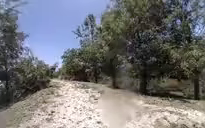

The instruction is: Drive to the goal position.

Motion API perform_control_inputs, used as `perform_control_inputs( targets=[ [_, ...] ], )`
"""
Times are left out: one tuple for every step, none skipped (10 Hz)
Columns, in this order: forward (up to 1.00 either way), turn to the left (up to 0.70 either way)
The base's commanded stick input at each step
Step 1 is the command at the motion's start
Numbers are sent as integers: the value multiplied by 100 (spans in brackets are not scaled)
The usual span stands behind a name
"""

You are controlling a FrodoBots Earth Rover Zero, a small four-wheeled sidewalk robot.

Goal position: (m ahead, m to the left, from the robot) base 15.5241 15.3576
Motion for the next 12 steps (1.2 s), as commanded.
perform_control_inputs(
  targets=[
    [30, 0],
    [30, 0],
    [30, 0],
    [30, 0],
    [30, 0],
    [30, 0],
    [30, 0],
    [30, 0],
    [30, 0],
    [30, -25],
    [30, -75],
    [30, -75]
  ],
)
